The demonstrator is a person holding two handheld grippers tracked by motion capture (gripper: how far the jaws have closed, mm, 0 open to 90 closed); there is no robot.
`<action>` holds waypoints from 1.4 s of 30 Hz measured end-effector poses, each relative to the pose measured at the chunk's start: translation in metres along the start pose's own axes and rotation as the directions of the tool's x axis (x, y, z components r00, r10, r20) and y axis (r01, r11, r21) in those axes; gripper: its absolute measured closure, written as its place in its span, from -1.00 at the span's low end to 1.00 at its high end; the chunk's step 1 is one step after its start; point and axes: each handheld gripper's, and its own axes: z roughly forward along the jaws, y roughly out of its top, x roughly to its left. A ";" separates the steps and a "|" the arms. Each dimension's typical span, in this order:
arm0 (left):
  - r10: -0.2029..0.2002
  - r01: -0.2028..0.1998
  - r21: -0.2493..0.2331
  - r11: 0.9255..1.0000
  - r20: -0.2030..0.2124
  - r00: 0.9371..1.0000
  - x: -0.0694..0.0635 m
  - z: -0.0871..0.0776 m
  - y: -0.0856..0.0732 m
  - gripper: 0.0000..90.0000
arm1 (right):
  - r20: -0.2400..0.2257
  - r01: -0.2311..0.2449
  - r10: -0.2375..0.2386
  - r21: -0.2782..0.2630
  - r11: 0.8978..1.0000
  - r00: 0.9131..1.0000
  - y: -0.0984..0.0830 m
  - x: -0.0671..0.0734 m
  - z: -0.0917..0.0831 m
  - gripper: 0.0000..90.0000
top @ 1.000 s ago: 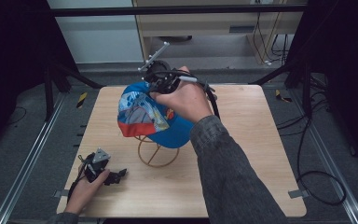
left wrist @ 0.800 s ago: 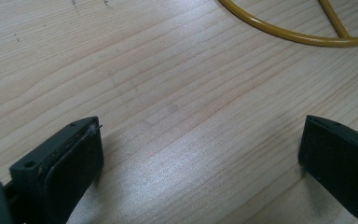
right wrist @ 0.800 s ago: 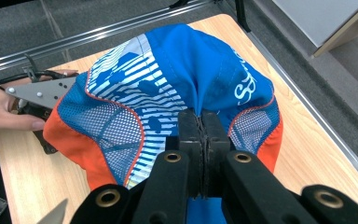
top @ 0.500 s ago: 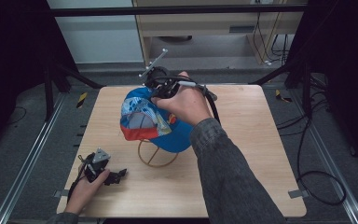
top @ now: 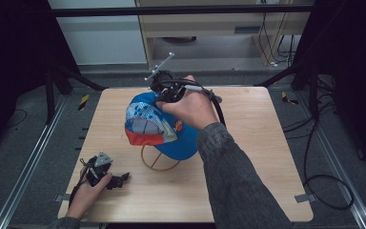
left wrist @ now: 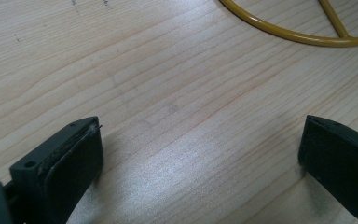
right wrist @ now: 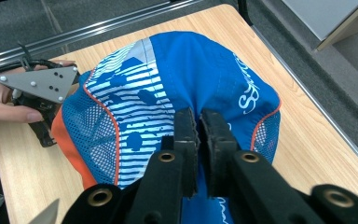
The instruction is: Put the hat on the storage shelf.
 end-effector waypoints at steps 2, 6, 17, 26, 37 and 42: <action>0.000 0.000 0.000 1.000 0.000 1.000 0.000 0.000 0.000 -1.00 | 0.001 0.000 0.000 -0.002 1.000 1.000 0.000 0.000 -0.001 0.83; 0.000 0.000 0.000 1.000 0.000 1.000 0.000 0.000 0.000 -1.00 | 0.003 -0.004 0.004 -0.006 1.000 1.000 -0.001 0.000 -0.003 0.72; 0.000 0.000 -0.002 1.000 -0.002 1.000 0.000 0.000 0.000 -1.00 | 0.003 -0.006 0.006 -0.028 1.000 1.000 -0.003 0.004 -0.011 0.41; 0.004 -0.004 -0.001 1.000 0.000 1.000 0.000 0.000 0.000 -1.00 | 0.025 -0.041 0.043 -0.082 0.996 0.999 -0.021 0.002 -0.028 -0.14; 0.005 -0.005 0.001 1.000 0.003 1.000 0.000 0.000 0.000 -1.00 | 0.102 -0.107 0.129 -0.194 0.975 0.986 -0.074 -0.011 -0.054 -0.69; 0.005 -0.005 -0.003 1.000 0.003 1.000 0.000 0.000 0.000 -1.00 | 0.134 -0.123 0.153 -0.210 0.970 0.979 -0.106 -0.014 -0.060 -0.78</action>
